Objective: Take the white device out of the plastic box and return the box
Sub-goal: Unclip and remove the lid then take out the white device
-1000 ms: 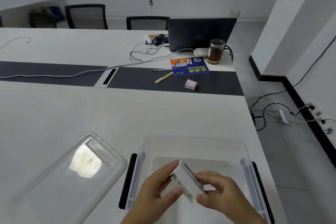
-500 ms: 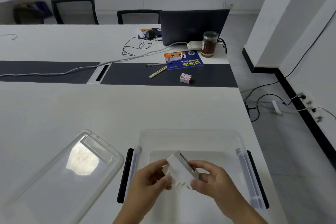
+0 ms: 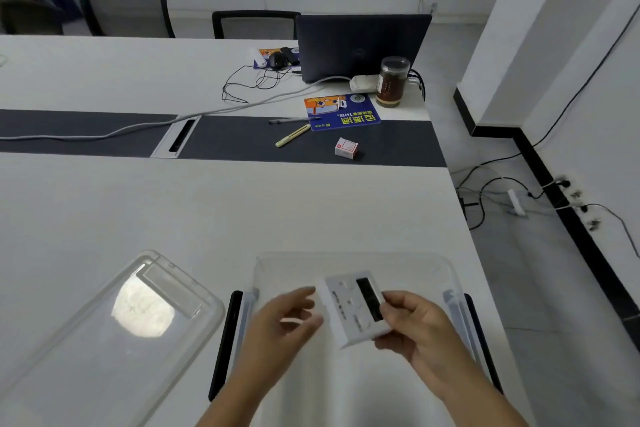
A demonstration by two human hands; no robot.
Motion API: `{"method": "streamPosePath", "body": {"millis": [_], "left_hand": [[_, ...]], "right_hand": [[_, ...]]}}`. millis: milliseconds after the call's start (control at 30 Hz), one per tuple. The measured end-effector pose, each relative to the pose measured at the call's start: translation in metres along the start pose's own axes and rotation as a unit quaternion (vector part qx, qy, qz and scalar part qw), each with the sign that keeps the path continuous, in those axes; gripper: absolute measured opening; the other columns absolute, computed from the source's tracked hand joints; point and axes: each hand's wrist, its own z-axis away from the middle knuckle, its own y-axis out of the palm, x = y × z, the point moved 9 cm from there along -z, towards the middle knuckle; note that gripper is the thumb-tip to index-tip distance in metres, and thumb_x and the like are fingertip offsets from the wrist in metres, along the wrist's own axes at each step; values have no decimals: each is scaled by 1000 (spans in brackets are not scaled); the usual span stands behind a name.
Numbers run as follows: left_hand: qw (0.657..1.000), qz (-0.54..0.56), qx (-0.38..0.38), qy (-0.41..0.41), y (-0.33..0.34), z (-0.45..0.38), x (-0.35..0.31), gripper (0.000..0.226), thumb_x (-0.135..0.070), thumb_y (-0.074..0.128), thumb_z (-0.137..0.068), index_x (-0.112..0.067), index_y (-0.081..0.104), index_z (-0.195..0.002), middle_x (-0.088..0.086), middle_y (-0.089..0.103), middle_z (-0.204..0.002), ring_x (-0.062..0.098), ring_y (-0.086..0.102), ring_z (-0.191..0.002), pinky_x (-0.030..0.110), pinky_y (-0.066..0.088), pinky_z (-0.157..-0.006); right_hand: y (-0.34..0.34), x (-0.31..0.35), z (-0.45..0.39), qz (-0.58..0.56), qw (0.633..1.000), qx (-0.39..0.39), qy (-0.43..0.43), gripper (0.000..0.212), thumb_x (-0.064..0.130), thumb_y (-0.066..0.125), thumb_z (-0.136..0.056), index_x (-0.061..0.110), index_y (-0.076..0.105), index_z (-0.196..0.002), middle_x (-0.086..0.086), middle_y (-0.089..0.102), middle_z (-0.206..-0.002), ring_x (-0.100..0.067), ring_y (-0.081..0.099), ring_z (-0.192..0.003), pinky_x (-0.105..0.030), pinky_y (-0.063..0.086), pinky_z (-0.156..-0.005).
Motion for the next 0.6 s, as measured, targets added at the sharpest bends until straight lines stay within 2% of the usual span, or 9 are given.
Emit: {"method": "streamPosePath", "body": {"millis": [67, 100, 133, 200, 267, 300, 433, 500, 600], "left_hand": [[996, -40, -74, 30, -24, -13, -8, 33, -21, 70, -67, -45, 55, -85, -13, 62, -89, -15, 58, -79, 1, 46, -67], [991, -66, -108, 48, -37, -19, -13, 32, -25, 69, -64, -42, 56, -88, -15, 60, -92, -14, 57, -83, 1, 46, -69], [985, -93, -133, 58, -48, -24, -16, 32, -27, 69, -65, -37, 60, -93, -12, 61, -95, -7, 57, -87, 5, 46, -73], [971, -162, -165, 58, -64, -39, -17, 40, -29, 68, -69, -19, 63, -107, 1, 61, -104, 15, 55, -99, 27, 47, -86], [959, -231, -159, 36, -69, -57, -12, 44, -26, 67, -76, -11, 57, -116, 12, 59, -116, 29, 52, -108, 43, 46, -92], [958, -247, -146, 24, -69, -65, -8, 43, -22, 64, -79, -11, 55, -119, 14, 58, -120, 30, 52, -109, 42, 45, -92], [969, -232, -77, 29, -53, -85, 5, 28, -17, 58, -83, -8, 62, -109, 10, 66, -106, 17, 58, -92, 15, 39, -74], [979, -194, -62, 12, -51, -87, 13, 19, -15, 58, -83, -7, 68, -97, -3, 68, -90, 7, 58, -80, 0, 36, -65], [990, -128, -50, -17, -52, -89, 23, 10, -16, 61, -81, -22, 69, -82, -22, 58, -76, -7, 56, -70, -5, 36, -62]], "right_hand": [[-7, 22, -9, 19, 999, -35, -34, 15, -9, 49, -82, 2, 58, -78, -3, 68, -48, -9, 62, -43, -20, 52, -38], [-10, 35, -16, 34, 997, -51, -54, 16, -9, 49, -82, 4, 58, -78, -1, 68, -47, -8, 63, -43, -19, 52, -39], [-12, 50, -24, 48, 994, -67, -72, 16, -8, 50, -82, 6, 57, -78, 1, 68, -46, -7, 63, -44, -18, 53, -40], [-14, 77, -43, 76, 988, -91, -102, 15, -7, 52, -82, 7, 55, -81, 1, 68, -52, -8, 65, -50, -18, 55, -44], [-8, 96, -68, 126, 981, -97, -113, 15, -8, 53, -82, 4, 53, -92, -4, 67, -72, -14, 66, -66, -19, 58, -51], [-4, 102, -84, 165, 975, -99, -109, 18, -8, 53, -82, 3, 51, -97, -7, 65, -83, -18, 64, -74, -19, 59, -55], [8, 108, -162, 297, 942, -133, -83, 21, -4, 57, -80, -5, 56, -101, -19, 62, -110, -26, 60, -87, -31, 55, -75], [13, 103, -200, 354, 919, -159, -72, 21, 0, 57, -81, -7, 59, -100, -19, 63, -113, -26, 61, -84, -33, 54, -76], [14, 95, -247, 406, 890, -201, -60, 16, 7, 58, -80, -3, 62, -91, -19, 65, -110, -32, 65, -88, -37, 54, -78]]}}
